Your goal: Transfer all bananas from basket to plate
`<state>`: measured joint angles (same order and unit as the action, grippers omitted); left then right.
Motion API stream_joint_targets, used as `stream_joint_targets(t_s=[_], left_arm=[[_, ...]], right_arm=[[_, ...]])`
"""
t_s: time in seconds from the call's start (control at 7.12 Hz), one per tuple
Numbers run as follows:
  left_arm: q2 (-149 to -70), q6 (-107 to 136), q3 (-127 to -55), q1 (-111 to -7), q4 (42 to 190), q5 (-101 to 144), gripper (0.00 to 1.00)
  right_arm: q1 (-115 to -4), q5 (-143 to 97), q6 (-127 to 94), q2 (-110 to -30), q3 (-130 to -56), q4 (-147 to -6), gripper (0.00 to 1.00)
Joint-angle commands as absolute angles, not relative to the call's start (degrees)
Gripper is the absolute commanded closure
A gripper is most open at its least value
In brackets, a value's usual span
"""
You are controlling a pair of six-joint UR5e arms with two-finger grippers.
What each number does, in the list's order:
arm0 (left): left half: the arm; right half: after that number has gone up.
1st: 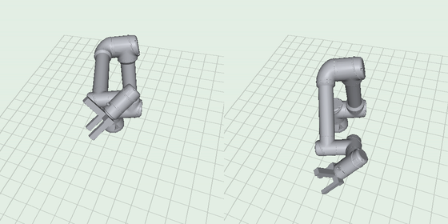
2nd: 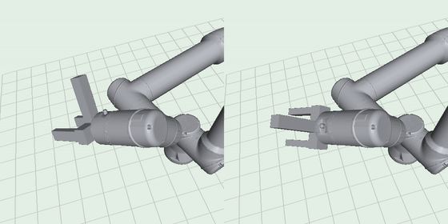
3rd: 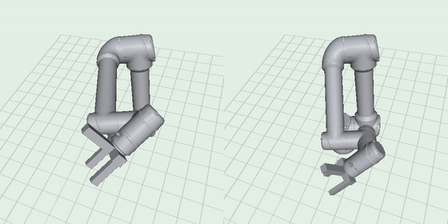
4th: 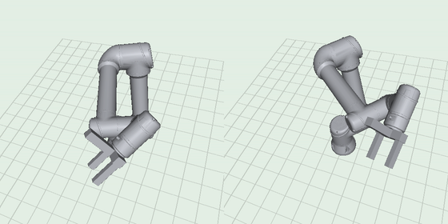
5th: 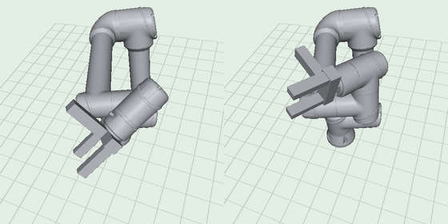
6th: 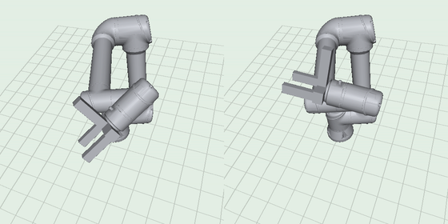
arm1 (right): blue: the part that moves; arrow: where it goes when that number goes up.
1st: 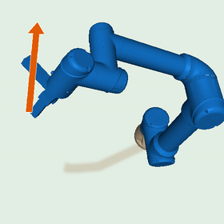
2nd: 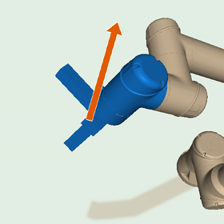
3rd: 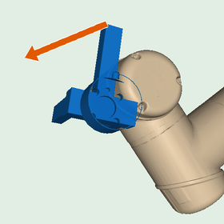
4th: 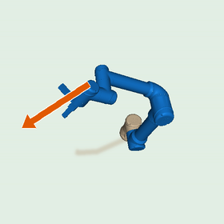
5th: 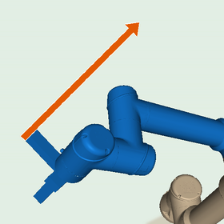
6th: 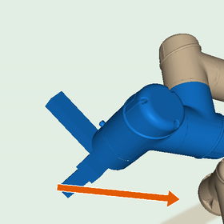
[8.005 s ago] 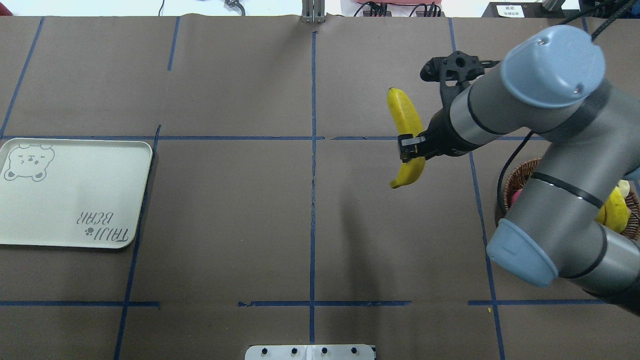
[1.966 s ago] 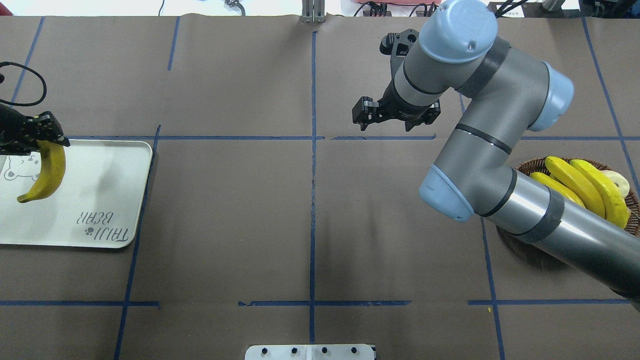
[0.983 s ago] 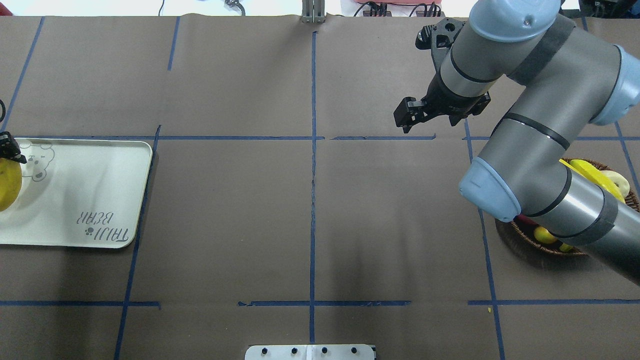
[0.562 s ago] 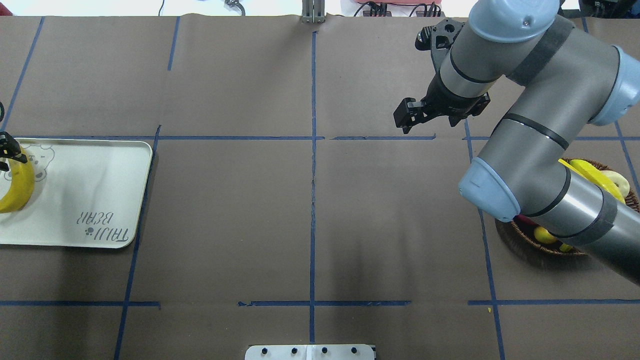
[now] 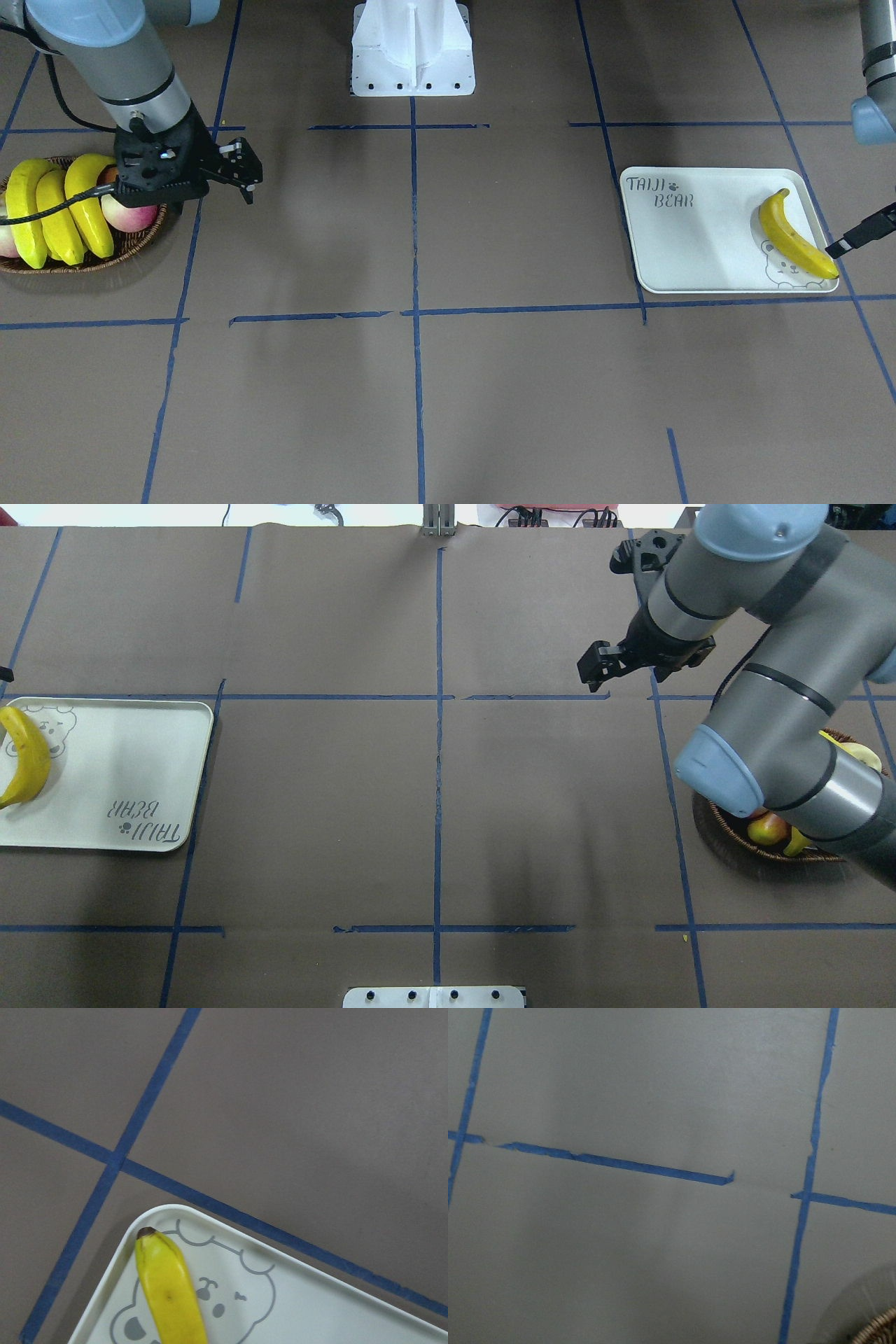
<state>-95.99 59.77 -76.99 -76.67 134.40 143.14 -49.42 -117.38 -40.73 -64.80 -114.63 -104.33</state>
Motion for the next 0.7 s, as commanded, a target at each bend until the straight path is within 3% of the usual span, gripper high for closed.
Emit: stream_joint_targets(t_s=[0.0,0.42,0.56], left_arm=[[-97.38,59.77,-77.25,-76.99,134.38,143.79,0.0],[-97.47,59.85,-77.34,-76.99,134.47,143.7,0.0],[-97.47,59.85,-77.34,-76.91,134.47,143.88,0.0]], right_arm=[[-52.45,-117.42,-31.34,-75.53,-121.61,-103.8,0.01],[-57.03,-117.59,-28.83,-86.55,-125.6,-102.23,0.05],[-58.26,-118.03,-28.92,-90.92,-125.6,-97.87,0.11]])
